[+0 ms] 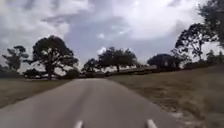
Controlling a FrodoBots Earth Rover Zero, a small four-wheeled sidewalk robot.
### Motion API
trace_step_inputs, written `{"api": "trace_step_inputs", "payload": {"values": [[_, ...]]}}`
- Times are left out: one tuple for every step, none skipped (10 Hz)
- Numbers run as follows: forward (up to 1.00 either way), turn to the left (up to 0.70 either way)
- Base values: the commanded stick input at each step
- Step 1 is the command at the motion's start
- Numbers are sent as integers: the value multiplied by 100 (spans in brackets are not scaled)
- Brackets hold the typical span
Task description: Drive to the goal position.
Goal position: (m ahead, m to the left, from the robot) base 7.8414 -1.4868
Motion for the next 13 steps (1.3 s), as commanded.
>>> {"api": "trace_step_inputs", "payload": {"values": [[85, 0], [85, 0], [85, 0], [85, 8], [85, 26], [85, 30], [85, 34], [85, 0], [85, 0], [85, 0], [85, 0], [85, 0], [85, 21]]}}
